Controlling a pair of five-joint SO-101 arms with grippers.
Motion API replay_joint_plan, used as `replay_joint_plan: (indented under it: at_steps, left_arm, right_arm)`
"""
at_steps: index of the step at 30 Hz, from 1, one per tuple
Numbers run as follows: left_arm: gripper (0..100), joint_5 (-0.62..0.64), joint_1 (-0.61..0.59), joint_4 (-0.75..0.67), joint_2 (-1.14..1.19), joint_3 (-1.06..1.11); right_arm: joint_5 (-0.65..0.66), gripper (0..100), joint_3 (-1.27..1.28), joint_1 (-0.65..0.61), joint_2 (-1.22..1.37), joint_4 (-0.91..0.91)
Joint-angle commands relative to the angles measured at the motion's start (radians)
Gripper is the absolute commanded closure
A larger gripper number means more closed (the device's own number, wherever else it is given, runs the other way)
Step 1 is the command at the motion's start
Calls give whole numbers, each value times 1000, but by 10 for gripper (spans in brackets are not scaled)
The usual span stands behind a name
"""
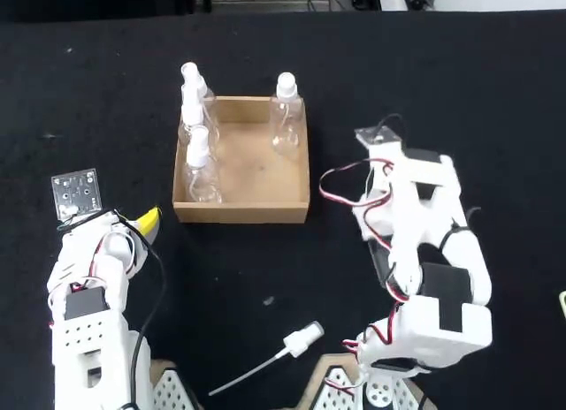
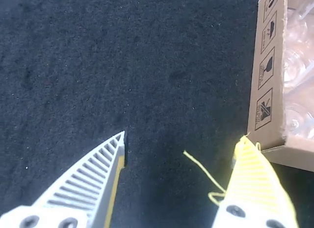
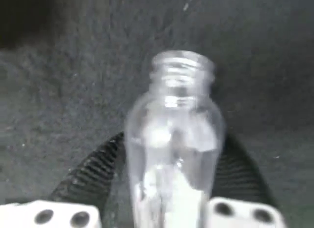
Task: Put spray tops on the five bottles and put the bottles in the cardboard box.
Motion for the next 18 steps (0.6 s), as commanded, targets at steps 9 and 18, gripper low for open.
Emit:
replay_joint_plan:
  at_steps: [9,18]
  left_arm:
    - [676,-6,-7,-9,-17,-21]
    - [675,-109,-61,422,-17,-331]
  right_arm:
    - [-71,988,12,-95,-418,92]
    - [-358,988,332,-175,-857,-235]
